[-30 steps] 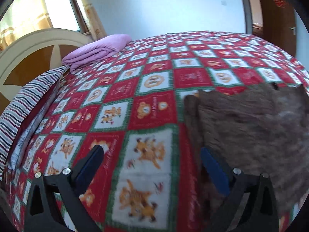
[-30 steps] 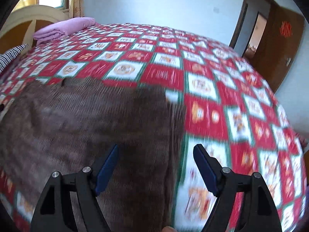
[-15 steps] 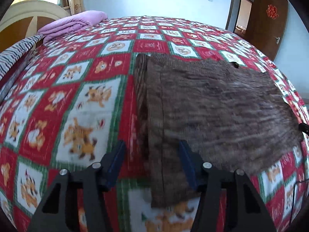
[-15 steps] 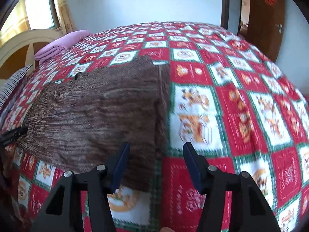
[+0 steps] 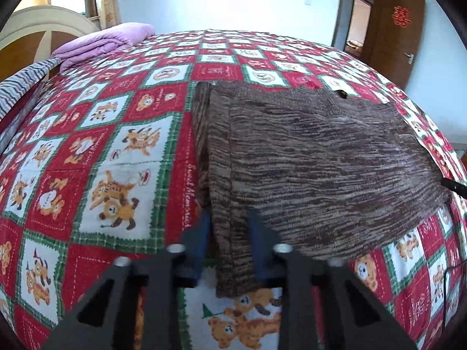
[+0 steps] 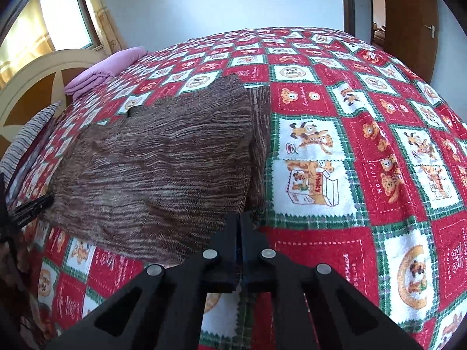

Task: Fold small clothes

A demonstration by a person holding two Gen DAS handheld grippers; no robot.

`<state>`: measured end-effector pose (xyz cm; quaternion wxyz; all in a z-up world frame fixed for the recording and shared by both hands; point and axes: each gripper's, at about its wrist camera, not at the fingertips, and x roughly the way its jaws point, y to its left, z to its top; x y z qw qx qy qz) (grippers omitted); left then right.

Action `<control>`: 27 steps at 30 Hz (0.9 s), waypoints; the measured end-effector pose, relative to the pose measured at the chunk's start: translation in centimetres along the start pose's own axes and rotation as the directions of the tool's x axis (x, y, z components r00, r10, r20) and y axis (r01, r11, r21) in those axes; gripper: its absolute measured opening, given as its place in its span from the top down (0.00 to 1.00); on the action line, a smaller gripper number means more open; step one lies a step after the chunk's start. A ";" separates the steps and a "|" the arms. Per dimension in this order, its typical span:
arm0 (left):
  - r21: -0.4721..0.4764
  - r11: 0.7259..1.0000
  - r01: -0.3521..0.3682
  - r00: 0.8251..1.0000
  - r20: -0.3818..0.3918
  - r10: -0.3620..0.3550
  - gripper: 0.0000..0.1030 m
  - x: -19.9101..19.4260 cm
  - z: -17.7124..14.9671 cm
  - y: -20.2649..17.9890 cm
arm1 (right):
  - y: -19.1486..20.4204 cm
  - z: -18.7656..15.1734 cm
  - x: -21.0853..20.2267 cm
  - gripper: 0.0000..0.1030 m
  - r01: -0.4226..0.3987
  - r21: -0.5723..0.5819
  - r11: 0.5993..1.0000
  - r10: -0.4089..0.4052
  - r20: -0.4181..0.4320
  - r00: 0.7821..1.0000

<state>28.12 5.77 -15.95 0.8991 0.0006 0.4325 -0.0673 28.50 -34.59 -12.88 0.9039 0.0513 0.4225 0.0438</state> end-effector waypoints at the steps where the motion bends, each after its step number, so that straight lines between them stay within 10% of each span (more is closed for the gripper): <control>1: 0.004 1.000 0.003 1.000 0.006 -0.003 0.92 -0.2 0.0 0.0 | 0.1 -0.2 -0.7 0.99 0.002 -0.009 1.000 -0.002 0.008 1.000; 11: 0.022 1.000 0.010 1.000 0.017 -0.010 0.94 -1.0 -0.8 0.0 | -0.7 -1.3 -0.3 0.99 0.022 0.011 1.000 -0.022 -0.004 1.000; 17: -0.017 1.000 0.016 1.000 0.021 -0.015 0.77 -1.2 -0.9 0.7 | -1.3 -1.6 -0.8 0.92 -0.011 0.076 0.997 0.009 0.014 1.000; 21: -0.006 0.998 0.056 0.998 0.015 -0.056 0.88 -1.1 -1.0 0.6 | -0.8 -2.2 -0.7 0.91 -0.020 0.065 0.998 0.020 0.001 1.000; 25: 0.010 0.998 0.056 0.998 0.022 -0.056 0.95 -1.4 -1.2 0.3 | -0.2 -2.5 -0.7 0.53 -0.012 0.033 0.999 0.012 0.002 1.000; 27: 0.022 0.998 0.065 0.998 0.026 -0.066 0.96 -1.7 -1.4 0.3 | -0.1 -2.6 -0.6 0.53 0.000 0.021 1.000 0.000 0.002 1.000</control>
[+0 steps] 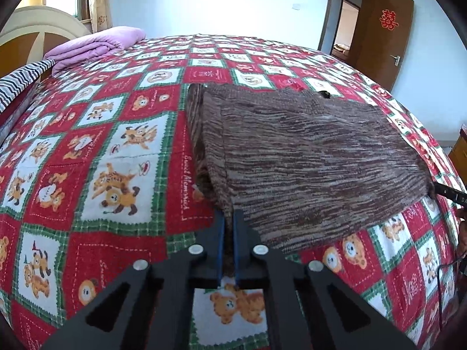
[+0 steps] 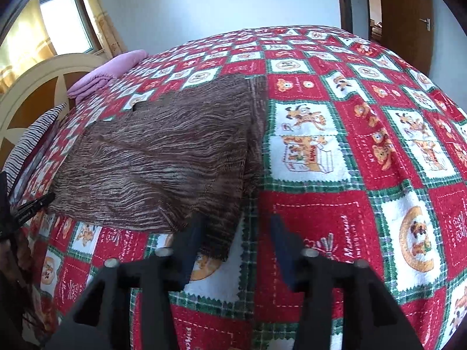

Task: Fold small clothes

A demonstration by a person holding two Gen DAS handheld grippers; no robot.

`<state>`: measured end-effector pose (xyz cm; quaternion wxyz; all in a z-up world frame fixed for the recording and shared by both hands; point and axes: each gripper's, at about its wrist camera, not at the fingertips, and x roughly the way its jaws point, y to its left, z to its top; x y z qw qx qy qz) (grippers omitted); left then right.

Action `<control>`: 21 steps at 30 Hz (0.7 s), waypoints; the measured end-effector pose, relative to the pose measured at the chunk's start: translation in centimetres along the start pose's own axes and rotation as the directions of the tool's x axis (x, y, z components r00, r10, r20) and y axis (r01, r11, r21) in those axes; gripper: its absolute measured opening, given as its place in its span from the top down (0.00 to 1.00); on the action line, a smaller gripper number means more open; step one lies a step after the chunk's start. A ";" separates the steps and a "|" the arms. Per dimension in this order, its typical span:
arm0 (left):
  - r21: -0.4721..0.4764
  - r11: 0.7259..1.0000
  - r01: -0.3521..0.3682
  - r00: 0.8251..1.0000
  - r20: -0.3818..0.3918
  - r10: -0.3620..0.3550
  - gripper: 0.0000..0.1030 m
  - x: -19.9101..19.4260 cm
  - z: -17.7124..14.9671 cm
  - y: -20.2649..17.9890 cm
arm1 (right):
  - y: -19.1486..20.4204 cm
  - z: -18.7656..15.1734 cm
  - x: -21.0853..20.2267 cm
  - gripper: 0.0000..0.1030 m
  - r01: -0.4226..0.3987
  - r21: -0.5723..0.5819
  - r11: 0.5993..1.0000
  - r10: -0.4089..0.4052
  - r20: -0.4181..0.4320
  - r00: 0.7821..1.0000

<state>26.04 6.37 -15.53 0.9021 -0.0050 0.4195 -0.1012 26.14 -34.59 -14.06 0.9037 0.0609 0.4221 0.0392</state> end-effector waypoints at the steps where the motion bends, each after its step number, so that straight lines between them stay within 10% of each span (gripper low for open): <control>1: 0.009 1.000 0.000 1.000 0.006 0.000 0.96 -0.2 -0.1 -0.1 | 0.1 0.0 0.0 0.56 0.019 -0.012 1.000 -0.019 -0.003 1.000; 5: 0.041 0.999 0.004 1.000 0.024 -0.005 0.97 -1.2 -0.7 -0.1 | 0.4 0.0 -0.4 0.97 0.027 -0.028 0.999 -0.027 0.004 1.000; 14: 0.054 0.998 -0.022 1.000 -0.017 0.023 0.93 -0.7 -1.4 -0.2 | -0.7 -0.1 0.4 0.98 0.071 -0.011 0.997 -0.072 -0.055 0.996; 18: 0.081 0.988 -0.129 0.992 0.004 0.129 0.55 -1.6 -1.0 -0.2 | 0.7 0.7 -1.7 0.97 0.181 -0.047 0.982 -0.181 0.005 0.984; 21: 0.070 0.978 -0.195 0.978 0.090 0.188 0.47 -2.8 0.6 0.2 | 3.2 2.6 -2.5 0.97 0.137 -0.091 0.986 -0.132 0.052 0.990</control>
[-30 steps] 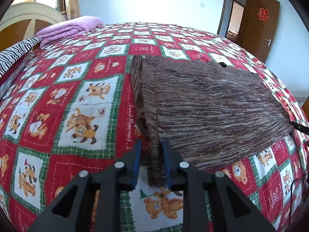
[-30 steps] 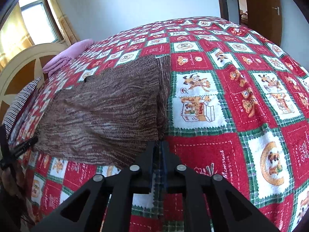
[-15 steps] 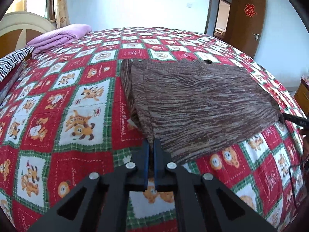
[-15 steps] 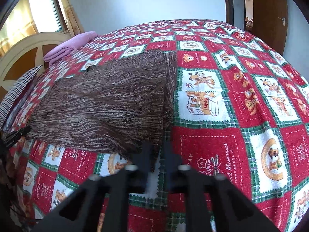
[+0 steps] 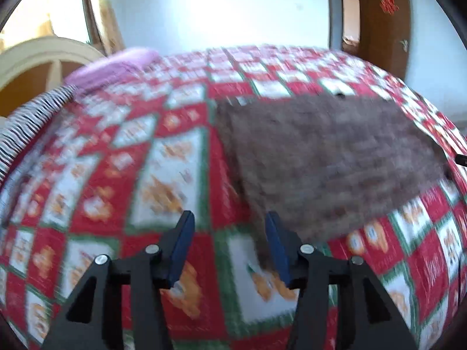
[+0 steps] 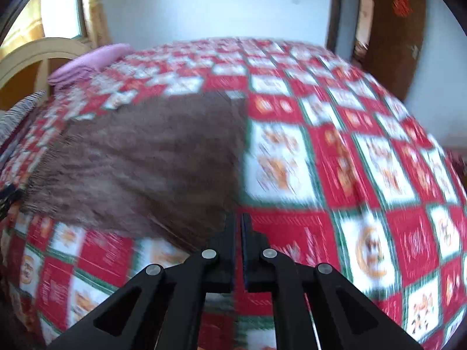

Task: Fold small clothes

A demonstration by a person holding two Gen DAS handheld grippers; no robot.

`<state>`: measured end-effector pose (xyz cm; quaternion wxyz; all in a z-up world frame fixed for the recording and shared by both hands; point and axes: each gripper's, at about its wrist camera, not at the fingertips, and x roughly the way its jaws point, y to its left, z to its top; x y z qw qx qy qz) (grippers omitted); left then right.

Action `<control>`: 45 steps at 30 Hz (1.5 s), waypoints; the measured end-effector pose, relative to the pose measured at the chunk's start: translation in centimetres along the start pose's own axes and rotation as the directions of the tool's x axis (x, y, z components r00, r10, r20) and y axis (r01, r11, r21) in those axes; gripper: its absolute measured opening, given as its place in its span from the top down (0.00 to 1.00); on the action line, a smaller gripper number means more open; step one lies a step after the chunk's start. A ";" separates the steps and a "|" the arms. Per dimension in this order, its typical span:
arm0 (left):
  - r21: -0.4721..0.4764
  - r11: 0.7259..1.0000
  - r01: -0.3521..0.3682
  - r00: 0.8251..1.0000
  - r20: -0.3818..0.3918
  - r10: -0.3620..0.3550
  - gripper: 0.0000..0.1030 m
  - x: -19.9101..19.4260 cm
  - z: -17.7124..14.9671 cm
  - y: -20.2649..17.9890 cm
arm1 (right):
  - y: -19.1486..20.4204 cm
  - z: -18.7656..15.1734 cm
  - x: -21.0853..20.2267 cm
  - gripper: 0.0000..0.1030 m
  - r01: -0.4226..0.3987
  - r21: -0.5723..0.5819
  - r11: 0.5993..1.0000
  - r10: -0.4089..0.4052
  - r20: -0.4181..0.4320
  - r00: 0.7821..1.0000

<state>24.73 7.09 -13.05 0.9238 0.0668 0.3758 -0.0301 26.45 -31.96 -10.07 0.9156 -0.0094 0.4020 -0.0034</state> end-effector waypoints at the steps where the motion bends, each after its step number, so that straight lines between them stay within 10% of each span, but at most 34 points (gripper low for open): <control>1: -0.003 1.000 -0.005 1.000 0.011 0.005 0.41 0.0 0.6 0.0 | 1.0 0.9 0.2 0.97 -0.021 -0.013 1.000 0.021 0.006 1.000; 8: 0.034 0.997 -0.072 0.996 -0.054 0.074 0.34 4.9 1.9 -2.3 | 9.0 6.7 6.7 0.97 -0.259 -0.069 0.963 0.253 -0.088 0.963; 15: 0.045 0.997 -0.069 0.994 -0.078 0.072 0.33 5.7 0.8 -2.5 | 12.7 11.5 17.6 1.00 -0.143 -0.146 0.979 0.113 -0.199 0.973; 19: 0.046 0.997 -0.064 0.994 -0.086 0.068 0.32 6.1 0.8 -2.6 | 10.7 15.8 21.1 1.00 -0.146 0.008 0.989 0.144 -0.215 0.966; 23: 0.038 0.997 -0.061 0.995 -0.078 0.064 0.32 6.0 0.8 -2.6 | 11.1 17.2 20.6 0.97 -0.017 -0.008 1.000 0.016 -0.141 0.990; 28: -0.025 0.999 -0.028 0.996 -0.086 0.026 0.27 6.2 0.8 -1.6 | 15.8 14.1 16.6 0.97 -0.264 -0.084 0.961 0.247 -0.176 0.953; 32: -0.012 0.999 -0.040 0.996 -0.081 0.039 0.27 6.1 0.7 -1.9 | 20.9 11.5 17.8 0.97 -0.238 -0.275 0.932 0.186 -0.204 0.961; 37: -0.030 0.998 -0.051 0.997 -0.063 0.049 0.21 5.6 0.7 -1.5 | 18.8 15.6 18.9 0.97 -0.178 -0.044 0.983 0.172 -0.113 0.979; 40: -0.097 0.995 -0.031 0.998 -0.049 0.026 0.05 4.9 0.6 -0.1 | 19.6 14.8 16.3 0.97 -0.230 -0.104 0.968 0.221 -0.086 0.971; 41: -0.136 0.990 -0.023 0.999 -0.048 0.016 0.02 4.7 0.6 0.7 | 20.1 13.9 15.4 0.90 -0.233 -0.149 0.961 0.221 -0.093 0.971; 44: -0.241 0.970 -0.010 0.999 -0.052 -0.002 0.00 4.5 0.6 2.8 | 21.3 10.6 12.7 0.19 -0.242 -0.274 0.931 0.220 -0.110 0.969; 45: -0.260 0.965 -0.005 0.998 -0.068 -0.013 0.00 4.8 0.7 3.3 | 21.3 9.4 11.4 0.18 -0.240 -0.306 0.921 0.225 -0.085 0.971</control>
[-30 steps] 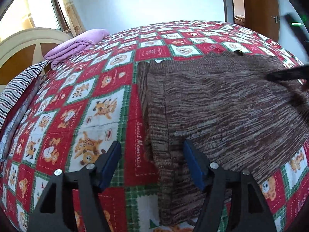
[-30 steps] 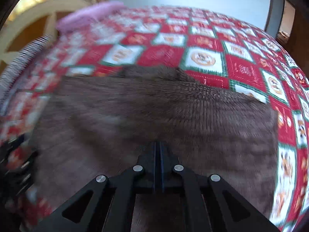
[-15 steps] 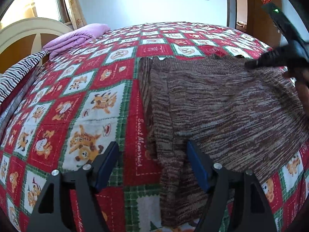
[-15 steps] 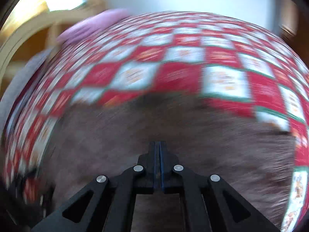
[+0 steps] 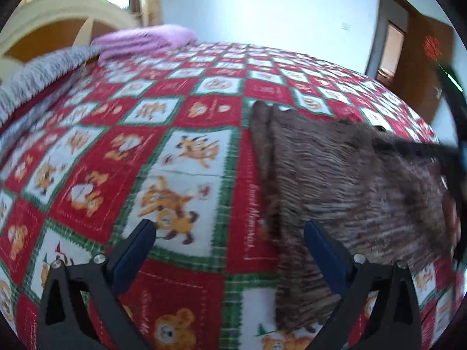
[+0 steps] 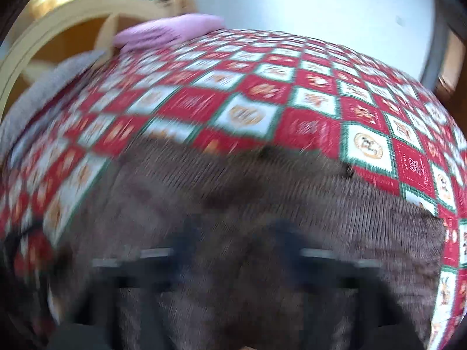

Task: Fold small clothes

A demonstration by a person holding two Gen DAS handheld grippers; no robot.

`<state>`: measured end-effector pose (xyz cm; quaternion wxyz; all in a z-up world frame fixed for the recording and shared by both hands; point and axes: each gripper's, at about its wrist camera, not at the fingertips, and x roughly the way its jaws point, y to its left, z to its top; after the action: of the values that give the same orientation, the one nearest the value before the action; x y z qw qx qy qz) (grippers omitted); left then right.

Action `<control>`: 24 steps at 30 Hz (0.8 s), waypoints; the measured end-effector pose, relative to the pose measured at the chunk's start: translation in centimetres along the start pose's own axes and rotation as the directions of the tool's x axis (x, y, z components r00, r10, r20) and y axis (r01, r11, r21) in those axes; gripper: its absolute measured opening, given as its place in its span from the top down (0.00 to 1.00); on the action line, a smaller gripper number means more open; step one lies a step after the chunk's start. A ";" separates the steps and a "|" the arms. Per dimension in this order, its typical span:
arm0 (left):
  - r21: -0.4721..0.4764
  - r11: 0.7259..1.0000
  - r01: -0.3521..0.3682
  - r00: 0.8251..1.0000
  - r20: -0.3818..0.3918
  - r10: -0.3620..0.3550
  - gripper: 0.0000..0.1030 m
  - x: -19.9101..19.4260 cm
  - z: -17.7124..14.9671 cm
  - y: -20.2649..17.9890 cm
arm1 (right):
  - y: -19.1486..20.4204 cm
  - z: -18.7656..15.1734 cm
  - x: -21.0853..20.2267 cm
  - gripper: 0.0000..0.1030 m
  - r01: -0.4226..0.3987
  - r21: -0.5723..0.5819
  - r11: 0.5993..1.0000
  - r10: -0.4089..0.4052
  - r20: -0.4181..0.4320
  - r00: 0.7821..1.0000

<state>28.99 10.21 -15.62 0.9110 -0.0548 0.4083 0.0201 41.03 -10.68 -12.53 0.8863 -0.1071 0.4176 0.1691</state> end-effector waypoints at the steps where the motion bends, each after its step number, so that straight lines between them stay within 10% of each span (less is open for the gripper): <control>1: -0.013 1.000 0.010 1.000 -0.023 -0.011 0.00 0.4 0.3 0.3 | 0.7 -1.0 -1.1 0.18 0.001 -0.034 0.999 0.000 0.023 1.000; 11: 0.159 0.974 -0.164 0.985 0.074 0.154 0.00 1.4 4.6 -0.3 | 7.4 -5.3 -5.0 0.18 -0.014 -0.215 0.977 0.037 0.102 0.994; 24: 0.222 0.958 -0.181 0.982 0.090 0.165 0.00 4.0 7.7 -2.6 | 16.5 -9.0 -3.7 0.18 0.115 -0.490 0.864 -0.048 0.148 0.988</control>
<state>37.59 8.47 -13.30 0.9197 0.0872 0.3788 0.0545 26.09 0.70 -16.07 0.8606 -0.3377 0.2962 0.2399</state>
